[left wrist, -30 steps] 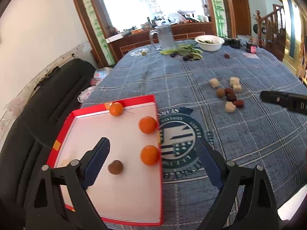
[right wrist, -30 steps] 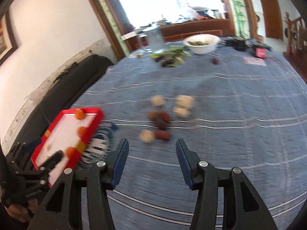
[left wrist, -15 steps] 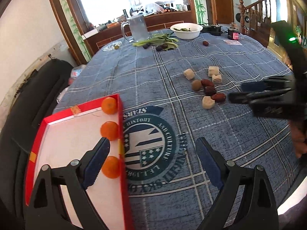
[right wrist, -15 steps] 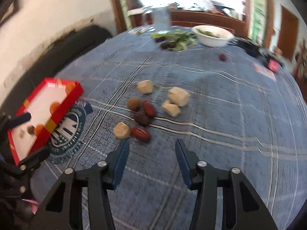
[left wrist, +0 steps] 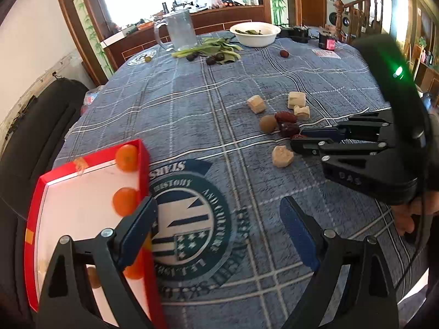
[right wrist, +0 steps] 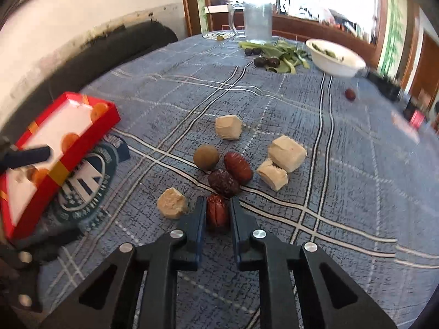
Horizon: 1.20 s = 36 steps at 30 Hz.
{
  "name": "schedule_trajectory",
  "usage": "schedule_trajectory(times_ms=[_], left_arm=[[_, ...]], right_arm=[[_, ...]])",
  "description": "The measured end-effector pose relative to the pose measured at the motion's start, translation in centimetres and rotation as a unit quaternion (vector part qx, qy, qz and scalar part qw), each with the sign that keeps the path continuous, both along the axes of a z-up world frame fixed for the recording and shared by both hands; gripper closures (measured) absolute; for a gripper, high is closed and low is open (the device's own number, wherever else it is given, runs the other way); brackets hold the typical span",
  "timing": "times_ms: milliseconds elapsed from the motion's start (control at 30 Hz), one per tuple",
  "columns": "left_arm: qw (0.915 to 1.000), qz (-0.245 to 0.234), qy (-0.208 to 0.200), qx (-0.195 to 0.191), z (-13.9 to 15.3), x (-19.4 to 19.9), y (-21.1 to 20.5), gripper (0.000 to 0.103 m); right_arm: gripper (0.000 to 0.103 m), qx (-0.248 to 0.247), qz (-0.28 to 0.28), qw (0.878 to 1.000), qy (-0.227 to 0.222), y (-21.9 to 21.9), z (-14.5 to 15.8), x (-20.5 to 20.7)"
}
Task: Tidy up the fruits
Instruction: 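Grasp a red date with the right tool while the left tool approaches a tan cake, then carry the tan cake over the tray with the left tool while the right carries the date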
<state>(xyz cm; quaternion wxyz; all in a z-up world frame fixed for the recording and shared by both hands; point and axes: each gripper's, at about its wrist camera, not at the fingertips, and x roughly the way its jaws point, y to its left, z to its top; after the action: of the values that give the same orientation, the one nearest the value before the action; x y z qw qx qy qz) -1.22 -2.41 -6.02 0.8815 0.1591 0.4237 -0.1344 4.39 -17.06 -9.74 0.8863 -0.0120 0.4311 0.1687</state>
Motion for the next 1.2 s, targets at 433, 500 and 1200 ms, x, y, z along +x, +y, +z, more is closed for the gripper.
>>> schedule_trajectory(times_ms=[433,500,1200], left_arm=[[0.9985,-0.012,0.047,-0.027,-2.2,3.9,-5.0,0.033],[0.9981,-0.007,0.051,-0.035,-2.5,4.3,-5.2,0.040],[0.9946,0.016,0.048,-0.090,-1.7,3.1,-3.9,0.078]], right_arm=[[0.088,0.162,-0.112,0.980,-0.031,-7.8,3.5,0.3],[0.088,0.167,-0.116,0.979,-0.024,-8.0,3.3,0.6],[0.088,0.165,-0.159,0.973,-0.037,-9.9,3.0,0.8]])
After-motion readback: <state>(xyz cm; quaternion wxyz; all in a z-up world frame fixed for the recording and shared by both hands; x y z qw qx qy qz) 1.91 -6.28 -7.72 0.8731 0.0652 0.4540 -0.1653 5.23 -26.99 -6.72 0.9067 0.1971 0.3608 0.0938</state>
